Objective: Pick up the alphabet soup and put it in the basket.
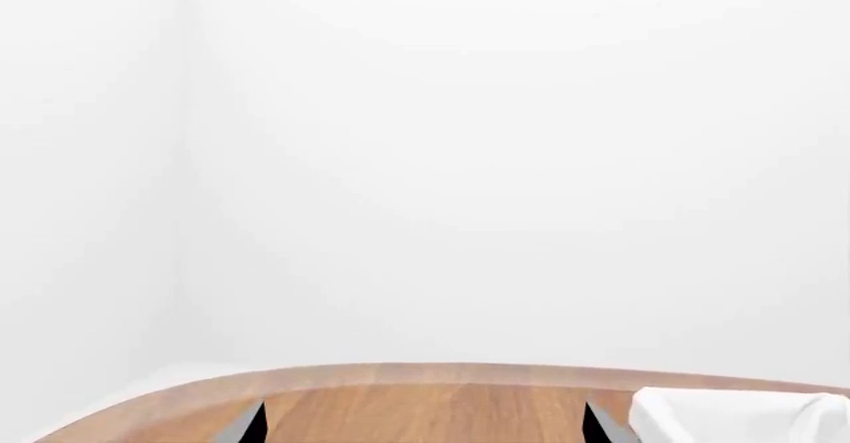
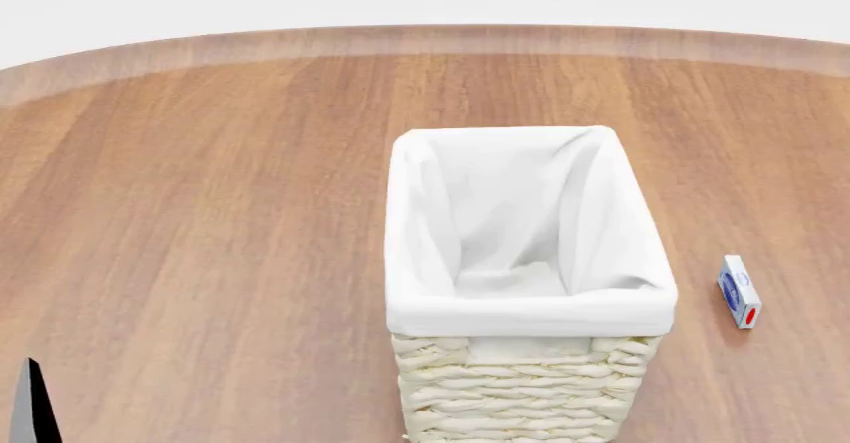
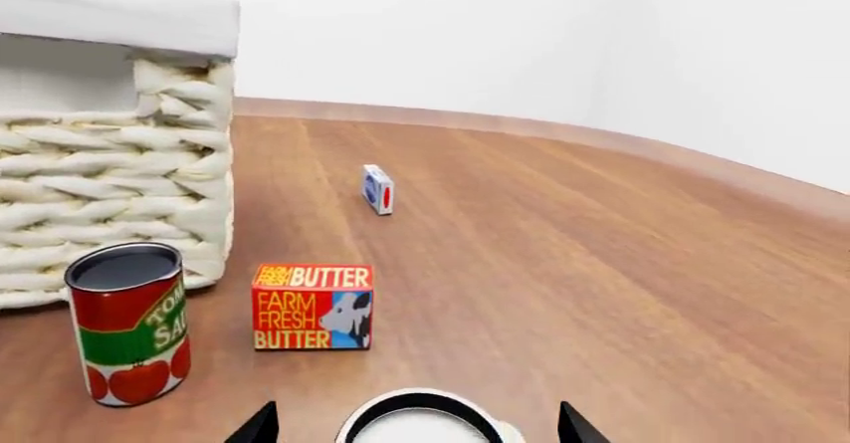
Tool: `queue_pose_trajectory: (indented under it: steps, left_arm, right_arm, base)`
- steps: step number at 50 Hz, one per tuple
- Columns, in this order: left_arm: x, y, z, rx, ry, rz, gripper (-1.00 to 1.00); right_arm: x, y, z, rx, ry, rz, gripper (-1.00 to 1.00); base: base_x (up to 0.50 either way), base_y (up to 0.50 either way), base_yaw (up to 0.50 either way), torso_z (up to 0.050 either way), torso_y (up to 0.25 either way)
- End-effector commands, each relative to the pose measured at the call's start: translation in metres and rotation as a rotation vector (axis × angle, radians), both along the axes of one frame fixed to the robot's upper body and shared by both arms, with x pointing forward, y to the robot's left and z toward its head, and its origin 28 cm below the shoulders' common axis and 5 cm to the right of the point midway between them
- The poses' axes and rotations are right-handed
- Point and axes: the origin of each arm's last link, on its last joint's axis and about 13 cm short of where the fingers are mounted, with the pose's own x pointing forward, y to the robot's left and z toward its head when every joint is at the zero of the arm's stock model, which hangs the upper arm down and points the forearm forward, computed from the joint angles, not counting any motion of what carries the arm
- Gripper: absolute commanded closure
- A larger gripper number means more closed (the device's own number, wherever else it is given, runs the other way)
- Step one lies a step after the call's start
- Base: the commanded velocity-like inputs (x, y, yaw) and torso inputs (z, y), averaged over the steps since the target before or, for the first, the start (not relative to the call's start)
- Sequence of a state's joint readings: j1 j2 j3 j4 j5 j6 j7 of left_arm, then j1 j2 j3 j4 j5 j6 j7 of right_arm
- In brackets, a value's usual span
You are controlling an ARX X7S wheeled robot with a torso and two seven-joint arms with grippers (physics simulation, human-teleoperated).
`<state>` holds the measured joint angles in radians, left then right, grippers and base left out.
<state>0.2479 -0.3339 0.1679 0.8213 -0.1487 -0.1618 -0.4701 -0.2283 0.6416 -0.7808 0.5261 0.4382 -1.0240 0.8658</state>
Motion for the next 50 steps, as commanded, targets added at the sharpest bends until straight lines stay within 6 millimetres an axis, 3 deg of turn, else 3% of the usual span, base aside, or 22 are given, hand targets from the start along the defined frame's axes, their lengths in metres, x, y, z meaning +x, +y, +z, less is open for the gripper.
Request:
queue_pose_trajectory:
  steps: [1, 24, 30, 31, 43, 50]
  left_arm:
    - [0.0, 0.0, 0.0, 0.0, 0.001, -0.001, -1.0]
    - [0.0, 0.001, 0.0, -0.004, 0.001, 0.002, -1.0]
    - [0.0, 0.001, 0.0, -0.004, 0.002, 0.002, -1.0]
    - [0.0, 0.001, 0.0, -0.005, 0.002, 0.002, -1.0]
    - [0.001, 0.001, 0.0, -0.005, 0.003, 0.003, -1.0]
    - [0.001, 0.001, -0.001, -0.005, 0.009, 0.001, -1.0]
  right_arm:
    - [0.002, -0.001, -0.008, 0.01, 0.012, -0.014, -1.0]
    - [0.007, 0.001, -0.038, 0.04, 0.08, -0.031, -1.0]
    - [0.006, 0.0, -0.036, 0.051, 0.073, -0.046, -1.0]
    - [0.005, 0.001, -0.035, 0.054, 0.065, -0.03, 1.0]
    - [0.011, 0.003, -0.021, 0.039, 0.026, -0.019, 1.0]
    - [0.025, 0.006, 0.022, 0.003, -0.09, 0.021, 1.0]
  base:
    - [0.0, 0.0, 0.0, 0.0, 0.0]
    - [0.0, 0.0, 0.0, 0.0, 0.0]
    - [0.0, 0.0, 0.0, 0.0, 0.0]
    - [0.0, 0.0, 0.0, 0.0, 0.0]
    - [0.0, 0.0, 0.0, 0.0, 0.0]
    - [0.0, 0.0, 0.0, 0.0, 0.0]
